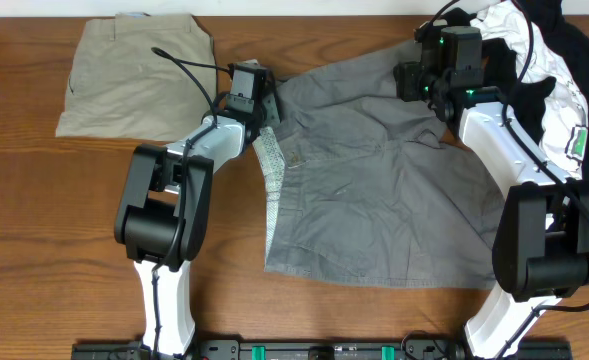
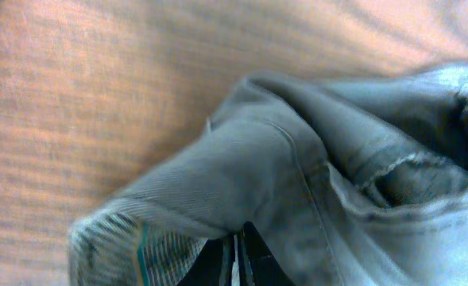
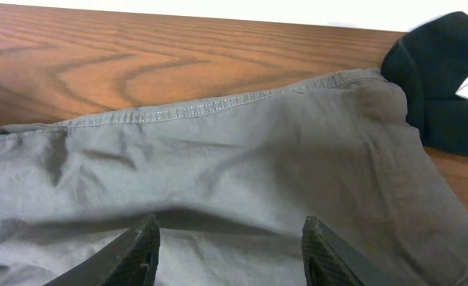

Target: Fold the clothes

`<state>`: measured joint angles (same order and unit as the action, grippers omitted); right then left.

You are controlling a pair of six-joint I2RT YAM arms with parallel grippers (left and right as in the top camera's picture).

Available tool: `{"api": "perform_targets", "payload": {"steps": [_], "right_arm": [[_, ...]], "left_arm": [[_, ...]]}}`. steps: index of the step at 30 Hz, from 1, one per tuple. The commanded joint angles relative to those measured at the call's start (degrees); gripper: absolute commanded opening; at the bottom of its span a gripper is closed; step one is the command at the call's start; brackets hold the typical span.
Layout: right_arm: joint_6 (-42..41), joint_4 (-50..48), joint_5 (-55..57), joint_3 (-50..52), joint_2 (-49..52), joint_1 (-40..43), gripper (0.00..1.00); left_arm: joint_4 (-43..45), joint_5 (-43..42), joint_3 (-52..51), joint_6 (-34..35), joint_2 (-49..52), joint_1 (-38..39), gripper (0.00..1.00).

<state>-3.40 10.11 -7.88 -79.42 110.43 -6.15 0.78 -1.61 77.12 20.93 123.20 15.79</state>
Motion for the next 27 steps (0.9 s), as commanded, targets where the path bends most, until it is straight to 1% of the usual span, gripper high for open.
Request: {"api": "perform_targets", "payload": {"steps": [1,3,5,6,11,15,18,27], "right_arm": [[0.74,0.11,0.59,0.48,0.33,-0.24,0.56],[0.74,0.11,0.59,0.48,0.33,-0.24,0.56],[0.72,0.15,0.59,0.48,0.33,-0.24,0.55],[0.74,0.17,0.59,0.48,0.35,-0.24,0.56],[0.72,0.22,0.57,0.48,0.33,-0.24,0.56],[0.7,0.26,0.57,0.48,0.33,-0.24,0.55],[0.7,0.44,0.57,0.48,0.33,-0.24,0.55],[0.72,1.53,0.57,0.48,0.33,-0.24,0.54]], "left_arm": [[-3.15,-4.61,-0.02,-0.15,-3.74,-0.31,0.06],[-7.1,-7.85,-0.02,-0.37,-5.03,-0.31,0.13],[-11.74,-10.82,-0.02,-0.37,-5.97,-0.28,0.16],[-14.16,-12.7,-0.02,-0.37,-6.25,-0.31,0.21],[-22.21,-21.09,-0.02,-0.83,-6.64,-0.24,0.25],[-26.23,-21.84,-0.02,-2.14,-6.64,0.57,0.27],[-27.69,-21.81,-0.02,-3.41,-6.64,1.79,0.27],[-27.74,-21.75,-0.04,-4.85,-6.6,6.1,0.27]]}}
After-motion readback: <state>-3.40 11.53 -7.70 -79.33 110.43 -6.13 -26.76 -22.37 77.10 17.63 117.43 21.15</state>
